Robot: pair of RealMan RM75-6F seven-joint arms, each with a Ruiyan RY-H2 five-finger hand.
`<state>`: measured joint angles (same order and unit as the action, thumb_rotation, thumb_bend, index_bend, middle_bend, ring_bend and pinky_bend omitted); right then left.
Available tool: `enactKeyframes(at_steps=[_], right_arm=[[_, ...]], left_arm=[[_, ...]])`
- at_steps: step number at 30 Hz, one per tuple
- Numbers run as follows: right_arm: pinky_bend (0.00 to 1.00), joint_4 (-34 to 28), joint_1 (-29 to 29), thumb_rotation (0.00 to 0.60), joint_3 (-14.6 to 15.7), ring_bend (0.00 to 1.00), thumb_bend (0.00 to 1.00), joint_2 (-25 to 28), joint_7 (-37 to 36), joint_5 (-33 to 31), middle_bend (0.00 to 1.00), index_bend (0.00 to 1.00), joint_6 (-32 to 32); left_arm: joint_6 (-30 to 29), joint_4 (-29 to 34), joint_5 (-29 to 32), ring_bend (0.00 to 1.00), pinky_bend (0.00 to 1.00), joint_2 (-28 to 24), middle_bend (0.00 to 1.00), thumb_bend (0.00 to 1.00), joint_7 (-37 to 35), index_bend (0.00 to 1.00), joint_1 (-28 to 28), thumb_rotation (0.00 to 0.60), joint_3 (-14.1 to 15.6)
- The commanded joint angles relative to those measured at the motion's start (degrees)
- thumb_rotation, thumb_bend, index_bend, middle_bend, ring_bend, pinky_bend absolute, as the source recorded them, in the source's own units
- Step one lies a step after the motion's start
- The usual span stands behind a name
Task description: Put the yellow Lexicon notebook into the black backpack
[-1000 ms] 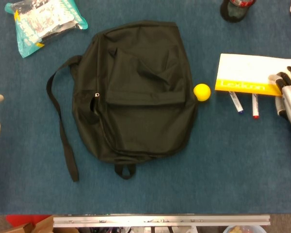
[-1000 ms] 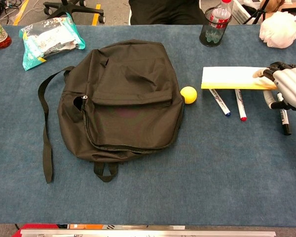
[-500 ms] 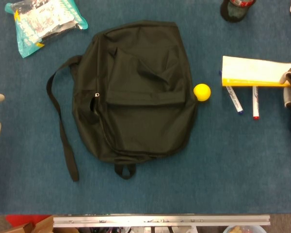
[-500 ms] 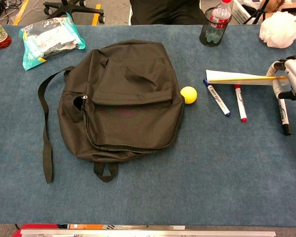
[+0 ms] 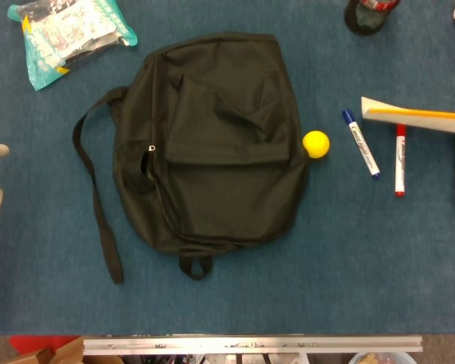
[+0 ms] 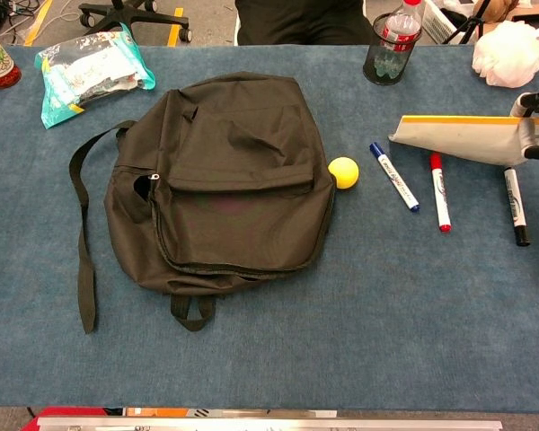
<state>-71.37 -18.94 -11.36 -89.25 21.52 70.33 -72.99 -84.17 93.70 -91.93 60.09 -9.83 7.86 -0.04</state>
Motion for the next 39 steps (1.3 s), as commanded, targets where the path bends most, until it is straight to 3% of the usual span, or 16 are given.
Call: enactKeyframes(at_steps=[1, 24, 39], right_arm=[[0.51, 0.0, -0.01, 0.6, -0.3, 0.35, 0.6, 0.47, -0.23, -0.14, 0.53, 0.68, -0.25], [0.55, 3.02, 0.25, 0.6, -4.43, 0.4, 0.58, 2.83, -3.73, 0.0, 0.58, 0.7, -6.43], [0.58, -2.03, 1.51, 0.6, -5.32, 0.43, 0.59, 7.22, -5.56, -0.28, 0.61, 0.71, -7.87]], left_arm=[[0.26, 0.2, -0.01, 0.23, 0.27, -0.15, 0.27, 0.36, 0.23, 0.28, 0.17, 0.6, 0.02], [1.92, 1.24, 0.1, 0.23, 0.27, -0.76, 0.27, 0.36, 1.71, 0.28, 1.61, 0.6, -0.27], [4.22, 3.32, -0.85, 0.23, 0.27, -1.88, 0.27, 0.36, 4.61, 0.28, 3.76, 0.6, -0.42]])
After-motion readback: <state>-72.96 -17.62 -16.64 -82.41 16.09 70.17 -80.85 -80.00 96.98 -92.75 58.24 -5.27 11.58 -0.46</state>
